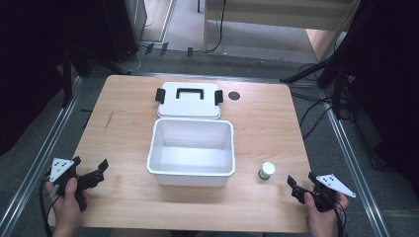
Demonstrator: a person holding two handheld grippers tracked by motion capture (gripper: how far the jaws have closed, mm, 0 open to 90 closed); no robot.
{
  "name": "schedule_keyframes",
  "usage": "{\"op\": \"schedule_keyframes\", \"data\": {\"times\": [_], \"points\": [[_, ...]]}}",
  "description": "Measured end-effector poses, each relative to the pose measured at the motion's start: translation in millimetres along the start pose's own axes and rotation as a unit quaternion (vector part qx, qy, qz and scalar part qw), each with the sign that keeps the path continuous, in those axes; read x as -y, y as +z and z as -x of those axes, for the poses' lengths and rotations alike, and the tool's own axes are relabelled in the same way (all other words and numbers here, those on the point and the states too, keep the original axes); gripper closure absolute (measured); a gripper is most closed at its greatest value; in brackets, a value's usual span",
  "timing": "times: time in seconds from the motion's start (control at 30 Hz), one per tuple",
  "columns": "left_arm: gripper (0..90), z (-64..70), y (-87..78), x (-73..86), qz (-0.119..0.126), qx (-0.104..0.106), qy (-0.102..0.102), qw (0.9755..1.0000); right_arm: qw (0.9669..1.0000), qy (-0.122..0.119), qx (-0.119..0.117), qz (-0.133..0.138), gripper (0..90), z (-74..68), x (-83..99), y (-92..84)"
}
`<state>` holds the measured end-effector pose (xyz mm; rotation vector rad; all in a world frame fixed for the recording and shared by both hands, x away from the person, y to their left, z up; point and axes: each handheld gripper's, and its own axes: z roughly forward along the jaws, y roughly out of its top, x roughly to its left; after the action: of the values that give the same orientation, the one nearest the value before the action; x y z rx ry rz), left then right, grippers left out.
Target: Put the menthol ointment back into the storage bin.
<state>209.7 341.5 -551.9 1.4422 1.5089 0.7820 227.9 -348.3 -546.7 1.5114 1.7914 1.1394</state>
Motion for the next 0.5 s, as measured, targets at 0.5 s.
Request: {"op": "schedule_keyframes", "data": {"times": [0.5], "points": [[1.0,-1.7,-1.1,0.5,0.001,0.002,-0.007,1.0,0.9999,0.007,-0.007,-0.003,20.6,2.9,-1.4,-1.3]]}}
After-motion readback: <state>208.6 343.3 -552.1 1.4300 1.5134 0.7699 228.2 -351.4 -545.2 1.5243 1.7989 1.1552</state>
